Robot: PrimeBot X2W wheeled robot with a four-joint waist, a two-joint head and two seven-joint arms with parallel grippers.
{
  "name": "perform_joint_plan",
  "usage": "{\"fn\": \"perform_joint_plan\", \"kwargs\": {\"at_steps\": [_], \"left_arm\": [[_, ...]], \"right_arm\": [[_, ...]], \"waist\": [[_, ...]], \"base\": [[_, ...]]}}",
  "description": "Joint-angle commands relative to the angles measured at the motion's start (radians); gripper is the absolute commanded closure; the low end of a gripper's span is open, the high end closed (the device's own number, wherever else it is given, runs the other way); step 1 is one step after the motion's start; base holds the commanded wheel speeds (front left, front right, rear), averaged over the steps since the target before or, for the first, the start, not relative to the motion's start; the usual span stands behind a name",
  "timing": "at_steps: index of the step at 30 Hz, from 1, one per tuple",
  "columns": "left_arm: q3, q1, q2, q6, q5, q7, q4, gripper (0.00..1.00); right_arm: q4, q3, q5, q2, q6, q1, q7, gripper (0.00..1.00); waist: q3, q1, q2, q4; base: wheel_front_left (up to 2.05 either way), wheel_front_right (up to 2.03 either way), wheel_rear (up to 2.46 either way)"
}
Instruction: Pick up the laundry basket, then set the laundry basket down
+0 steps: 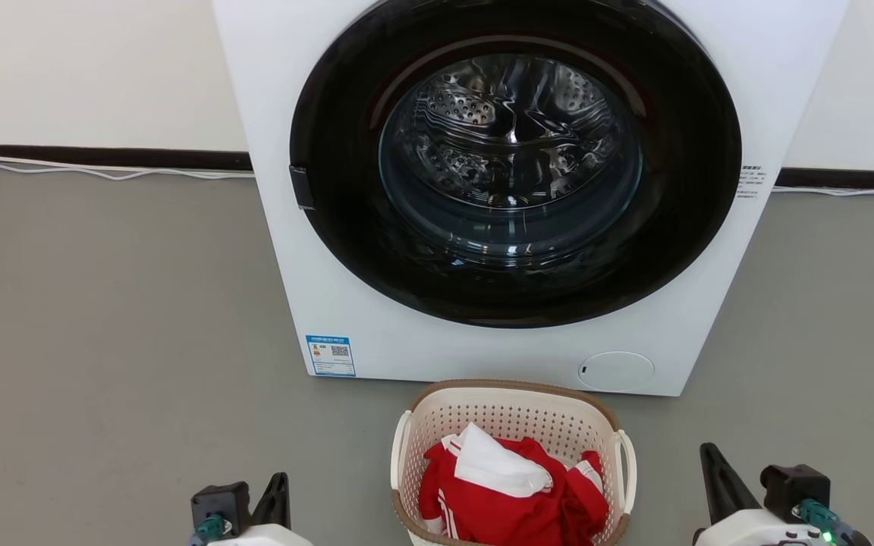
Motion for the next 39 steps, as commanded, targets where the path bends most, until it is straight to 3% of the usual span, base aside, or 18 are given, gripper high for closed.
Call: {"fn": "perform_joint_plan", "kwargs": {"at_steps": [1, 5, 10, 39], "left_arm": [[0.010, -0.041, 0.002, -0.004, -0.020, 0.003, -0.025, 1.00], [0.020, -0.039, 0.002, -0.011, -0.063, 0.015, -0.040, 1.00], [0.030, -0.034, 0.003, -0.019, -0.115, 0.028, -0.058, 1.00], [0.099, -0.020, 0.006, -0.070, -0.432, 0.114, -0.159, 1.00]], "right_arm": [[-0.023, -0.008, 0.021, -0.007, 0.000, -0.042, 0.006, 1.00], [-0.036, -0.009, 0.074, -0.008, 0.001, -0.041, 0.022, 1.00], [-0.056, -0.004, 0.140, -0.008, 0.001, -0.034, 0.032, 1.00], [-0.161, 0.004, 0.525, -0.010, 0.002, -0.016, 0.115, 1.00]], "waist": [[0.001, 0.0002, -0.0001, -0.001], [0.001, 0.0022, -0.0001, -0.004], [0.006, 0.0001, -0.0001, -0.007], [0.025, 0.0000, -0.0001, -0.027]], "base": [[0.00, 0.00, 0.00], [0.00, 0.00, 0.00], [0.00, 0.00, 0.00], [0.00, 0.00, 0.00]]}}
